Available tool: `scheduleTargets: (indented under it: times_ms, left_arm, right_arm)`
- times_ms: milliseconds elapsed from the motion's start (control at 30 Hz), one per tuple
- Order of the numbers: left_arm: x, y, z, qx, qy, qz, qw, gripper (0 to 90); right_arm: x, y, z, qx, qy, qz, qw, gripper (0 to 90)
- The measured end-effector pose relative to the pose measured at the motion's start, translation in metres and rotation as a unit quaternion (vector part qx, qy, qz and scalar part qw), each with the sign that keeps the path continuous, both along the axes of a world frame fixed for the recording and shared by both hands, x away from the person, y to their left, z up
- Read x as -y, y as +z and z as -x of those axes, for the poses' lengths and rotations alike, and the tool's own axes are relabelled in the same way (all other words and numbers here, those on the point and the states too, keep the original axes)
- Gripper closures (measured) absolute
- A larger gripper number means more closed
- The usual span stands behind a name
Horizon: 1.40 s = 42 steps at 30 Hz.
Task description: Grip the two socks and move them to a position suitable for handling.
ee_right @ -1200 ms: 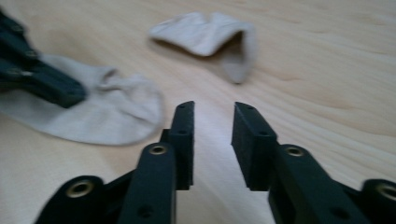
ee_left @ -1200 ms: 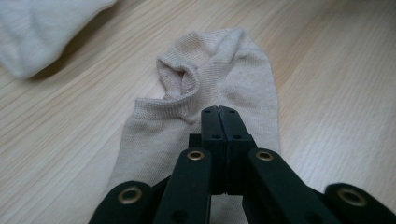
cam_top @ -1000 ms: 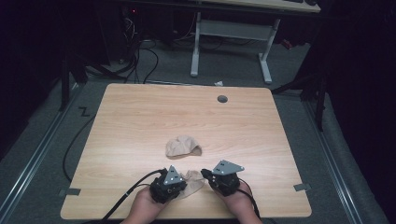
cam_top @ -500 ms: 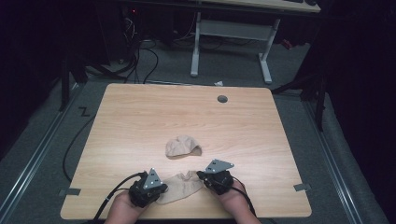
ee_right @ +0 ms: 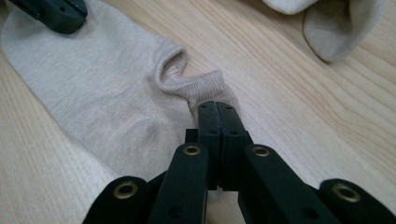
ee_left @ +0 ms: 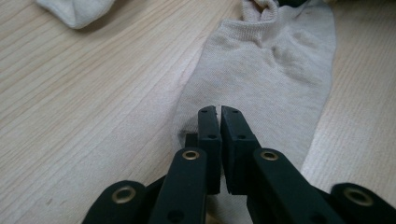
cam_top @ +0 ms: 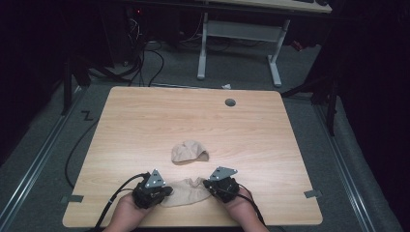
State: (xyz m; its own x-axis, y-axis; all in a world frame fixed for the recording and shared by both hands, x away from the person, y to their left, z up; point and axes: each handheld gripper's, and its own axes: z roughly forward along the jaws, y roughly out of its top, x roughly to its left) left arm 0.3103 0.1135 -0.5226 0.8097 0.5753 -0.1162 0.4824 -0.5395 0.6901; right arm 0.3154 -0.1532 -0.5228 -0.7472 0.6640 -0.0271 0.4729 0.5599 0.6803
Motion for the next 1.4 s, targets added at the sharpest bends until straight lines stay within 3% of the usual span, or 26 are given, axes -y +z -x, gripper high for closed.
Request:
scheduleTargets:
  times_ms: [167, 300, 400, 467, 600, 700, 900, 1000, 1133, 1233, 1400]
  left_arm:
    - [0.008, 0.003, 0.001, 0.010, -0.040, -0.028, 0.9988, 86.2]
    - [0.013, 0.005, 0.000, 0.009, -0.043, -0.028, 0.9986, 84.1]
    - [0.008, 0.010, -0.004, 0.023, -0.026, -0.018, 0.9992, 79.8]
    - [0.000, 0.014, -0.007, 0.037, -0.001, -0.005, 0.9993, 75.1]
    - [-0.022, 0.020, -0.016, 0.060, 0.053, 0.013, 0.9967, 66.0]
    - [-0.038, 0.021, -0.025, 0.055, 0.085, 0.035, 0.9942, 59.6]
    - [-0.057, 0.024, -0.036, 0.054, 0.110, 0.053, 0.9911, 50.9]
    - [-0.058, 0.022, -0.038, 0.055, 0.115, 0.044, 0.9908, 47.2]
    - [-0.063, 0.024, -0.039, 0.065, 0.130, 0.048, 0.9882, 44.9]
    - [-0.067, 0.024, -0.039, 0.059, 0.136, 0.051, 0.9876, 43.7]
    - [-0.074, 0.021, -0.041, 0.052, 0.153, 0.053, 0.9854, 46.0]
  right_arm:
    - [0.008, 0.000, 0.008, 0.000, -0.009, 0.000, 1.0000, 90.0]
    - [0.016, 0.001, 0.012, 0.002, -0.020, -0.009, 0.9998, 87.9]
    - [0.021, 0.006, 0.013, 0.014, -0.030, -0.027, 0.9991, 85.4]
    - [0.023, 0.009, 0.013, 0.023, -0.037, -0.039, 0.9983, 83.3]
    - [0.022, 0.014, 0.008, 0.029, -0.050, -0.054, 0.9968, 75.2]
    - [0.019, 0.018, 0.000, 0.033, -0.056, -0.054, 0.9964, 69.5]
    - [0.005, 0.025, -0.023, 0.026, -0.073, -0.053, 0.9956, 58.1]
    - [-0.003, 0.025, -0.035, 0.016, -0.072, -0.056, 0.9957, 55.6]
    - [-0.017, 0.031, -0.050, 0.005, -0.060, -0.070, 0.9957, 53.4]
    - [-0.031, 0.036, -0.060, 0.013, -0.046, -0.065, 0.9968, 52.5]
    - [-0.056, 0.036, -0.076, 0.006, -0.027, -0.055, 0.9981, 48.0]
